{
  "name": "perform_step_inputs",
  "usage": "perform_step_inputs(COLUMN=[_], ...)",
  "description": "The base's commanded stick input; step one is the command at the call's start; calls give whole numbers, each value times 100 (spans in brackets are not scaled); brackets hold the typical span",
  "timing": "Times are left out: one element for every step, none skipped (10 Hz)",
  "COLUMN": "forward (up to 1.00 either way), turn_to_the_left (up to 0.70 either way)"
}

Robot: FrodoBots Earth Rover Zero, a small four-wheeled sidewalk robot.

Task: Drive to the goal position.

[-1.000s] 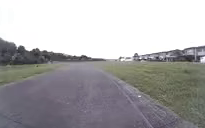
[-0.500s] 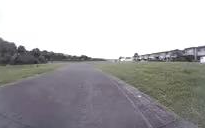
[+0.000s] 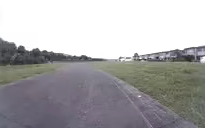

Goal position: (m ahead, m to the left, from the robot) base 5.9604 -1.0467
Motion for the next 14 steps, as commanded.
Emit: perform_step_inputs(forward=[7,7,6,6,6,7,7,7,7,5,0,-9,-30,-64], turn_to_the_left=[0,0,0,0,0,0,0,0,0,0,0,0,0,0])
